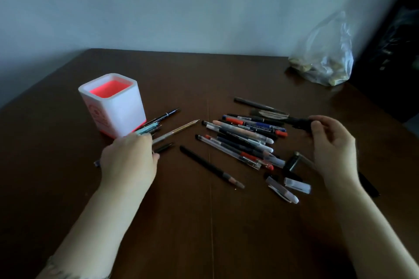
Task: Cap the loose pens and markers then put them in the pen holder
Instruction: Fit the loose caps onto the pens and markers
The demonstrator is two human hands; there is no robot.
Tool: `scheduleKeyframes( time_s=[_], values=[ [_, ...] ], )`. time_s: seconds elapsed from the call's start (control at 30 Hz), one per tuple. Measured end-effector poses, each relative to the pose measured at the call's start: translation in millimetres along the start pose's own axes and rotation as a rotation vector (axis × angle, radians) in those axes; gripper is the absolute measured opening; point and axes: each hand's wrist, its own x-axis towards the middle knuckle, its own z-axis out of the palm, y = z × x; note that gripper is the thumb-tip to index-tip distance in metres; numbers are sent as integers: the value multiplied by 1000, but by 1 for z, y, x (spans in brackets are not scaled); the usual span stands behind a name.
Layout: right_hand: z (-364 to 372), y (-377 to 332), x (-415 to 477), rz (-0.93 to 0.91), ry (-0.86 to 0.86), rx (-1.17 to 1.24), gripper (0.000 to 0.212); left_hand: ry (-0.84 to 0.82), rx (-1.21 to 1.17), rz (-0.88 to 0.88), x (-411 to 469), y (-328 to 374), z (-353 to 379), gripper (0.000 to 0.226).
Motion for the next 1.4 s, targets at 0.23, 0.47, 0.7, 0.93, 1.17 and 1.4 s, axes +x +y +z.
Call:
scheduleKeyframes(
  time_s=[0.23, 0.47, 0.7, 0.93, 1.17, 1.4],
  values=[
    [24, 8, -10, -74, -284, -255, 28, 45, 121, 140, -8, 22, 15, 30],
    [-14, 7, 2, -110, -364, -609, 28, 129, -288, 502, -32, 45, 18, 33],
    [-36, 21, -1, -229, -706, -815, 24, 138, -573, 509, -36, 52, 21, 26],
    [-40, -19, -12, -278, -416, -535, 18, 154, -562, 554, -31, 47, 24, 23],
    [14, -36, -35, -130, -519, -103, 17, 153, -595, 586, -32, 46, 21, 24],
    [21, -21, -49, -75, -509, -23, 24, 166, -575, 615, -31, 46, 25, 19]
  ],
)
